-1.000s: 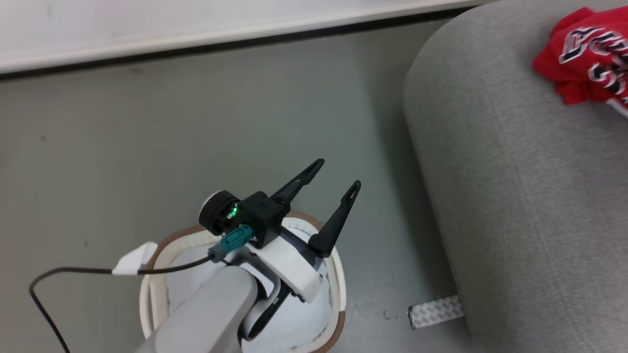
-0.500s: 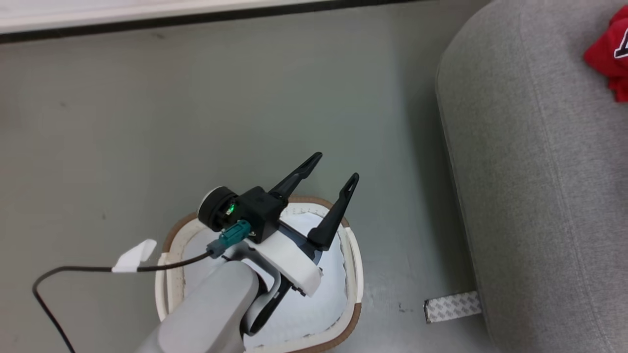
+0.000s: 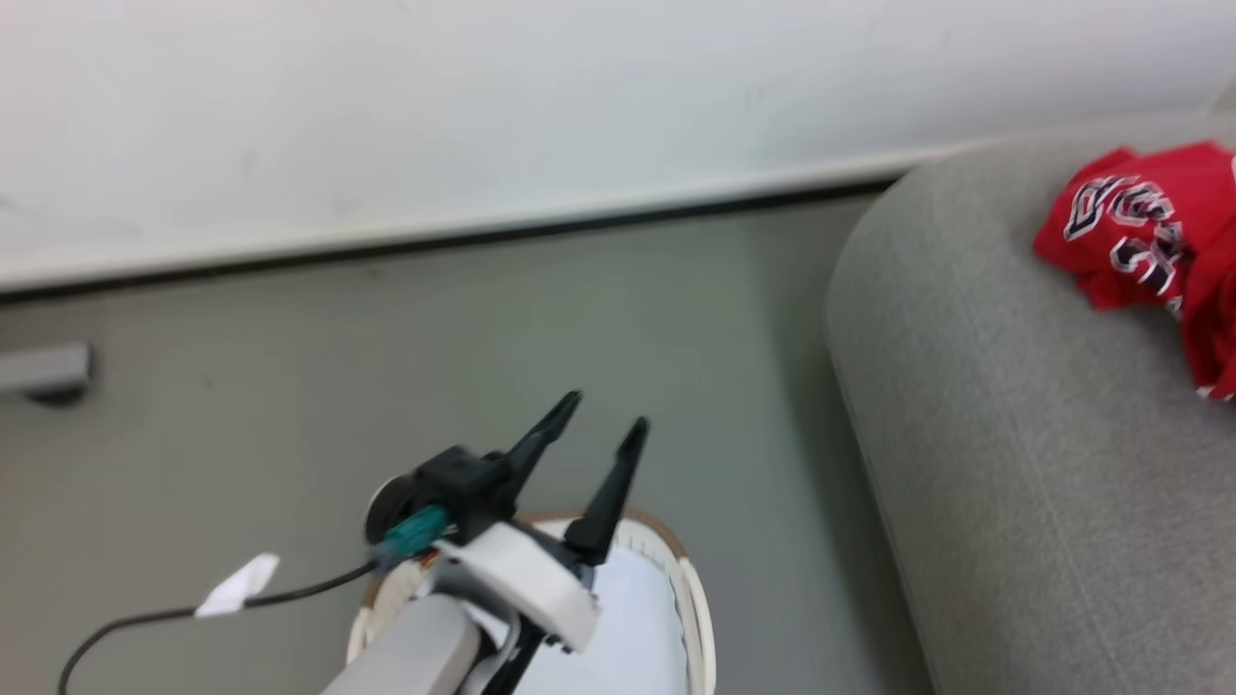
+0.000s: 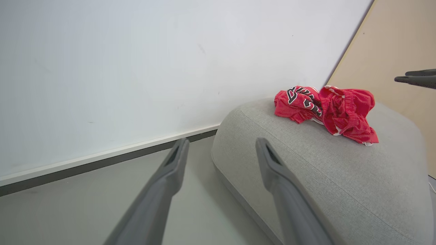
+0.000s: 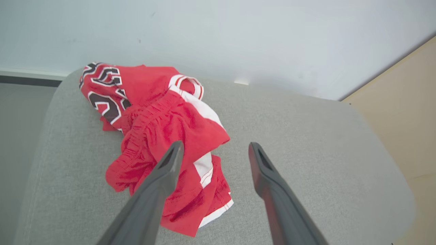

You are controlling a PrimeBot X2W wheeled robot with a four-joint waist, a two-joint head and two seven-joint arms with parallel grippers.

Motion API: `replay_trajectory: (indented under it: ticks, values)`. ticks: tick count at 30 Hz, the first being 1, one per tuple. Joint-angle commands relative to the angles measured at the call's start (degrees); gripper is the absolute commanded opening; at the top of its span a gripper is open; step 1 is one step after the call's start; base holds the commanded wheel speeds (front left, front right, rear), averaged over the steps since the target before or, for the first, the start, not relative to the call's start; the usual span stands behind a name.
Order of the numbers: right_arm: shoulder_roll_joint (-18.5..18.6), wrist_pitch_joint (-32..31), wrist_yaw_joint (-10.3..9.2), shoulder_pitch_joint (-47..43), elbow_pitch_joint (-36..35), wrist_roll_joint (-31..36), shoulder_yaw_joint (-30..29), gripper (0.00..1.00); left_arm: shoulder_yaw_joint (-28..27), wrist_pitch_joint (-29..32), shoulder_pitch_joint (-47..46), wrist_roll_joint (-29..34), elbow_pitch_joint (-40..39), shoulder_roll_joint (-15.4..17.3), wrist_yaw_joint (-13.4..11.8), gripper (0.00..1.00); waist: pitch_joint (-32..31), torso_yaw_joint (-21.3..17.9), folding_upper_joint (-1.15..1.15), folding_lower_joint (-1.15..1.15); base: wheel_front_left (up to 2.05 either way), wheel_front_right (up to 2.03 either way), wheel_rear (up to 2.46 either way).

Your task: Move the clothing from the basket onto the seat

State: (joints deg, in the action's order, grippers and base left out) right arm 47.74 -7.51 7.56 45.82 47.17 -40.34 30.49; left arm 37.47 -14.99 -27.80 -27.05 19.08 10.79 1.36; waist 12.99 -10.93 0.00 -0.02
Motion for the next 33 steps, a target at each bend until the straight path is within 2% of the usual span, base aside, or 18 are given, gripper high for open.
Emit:
replay_trajectory:
  ticks: [1,8,13,17,21,25,28,33]
  values:
    - [0.7,0.8,-0.15,-0.1,-2.1,-1.1,0.7,1.00,-1.5,-0.2,2.4,-1.3,-0.4,0.3,-0.5,1.00,-7.0,0.4,0.00,0.02,0.00,0.00,0.00]
    - [1.4,5.8,-0.15,-1.9,-12.9,-4.3,2.3,1.00,-9.8,-0.1,10.1,-3.5,-4.3,1.8,-2.4,1.00,-13.9,2.7,0.00,0.02,0.00,0.00,0.00]
    - [-1.5,11.9,-0.15,-4.7,-19.0,-6.5,-0.8,1.00,-15.3,-0.1,13.3,-4.6,-6.4,2.9,-4.2,1.00,-15.7,5.0,0.00,0.02,0.00,0.00,0.00]
    - [-4.9,18.1,-0.15,-11.2,-22.6,-6.8,-4.3,1.00,-18.6,-0.2,16.2,-3.5,-8.0,2.8,-5.5,1.00,-16.6,6.5,0.00,0.02,0.00,0.00,0.00]
    - [-10.4,21.4,-0.15,-18.4,-25.6,-3.7,-8.4,1.00,-21.2,-0.2,19.3,-2.4,-7.9,1.9,-6.4,1.00,-16.8,7.0,0.00,0.02,0.00,0.00,0.00]
    - [-18.4,22.6,-0.15,-26.4,-28.3,1.8,-12.0,1.00,-23.8,-0.2,21.3,1.6,-8.3,1.1,-7.0,1.00,-16.3,7.4,0.00,0.02,0.00,0.00,0.00]
    - [-25.1,22.7,-0.15,-31.8,-30.5,6.6,-16.0,1.00,-25.9,-0.2,22.5,6.0,-9.4,0.1,-6.3,1.00,-16.0,7.4,0.00,0.02,0.00,0.00,0.00]
    - [-35.8,22.7,-0.14,-39.5,-34.6,15.0,-21.8,1.00,-29.6,-0.2,24.8,10.3,-8.7,-2.8,-3.7,1.00,-16.0,7.5,0.00,0.02,0.00,0.00,0.00]
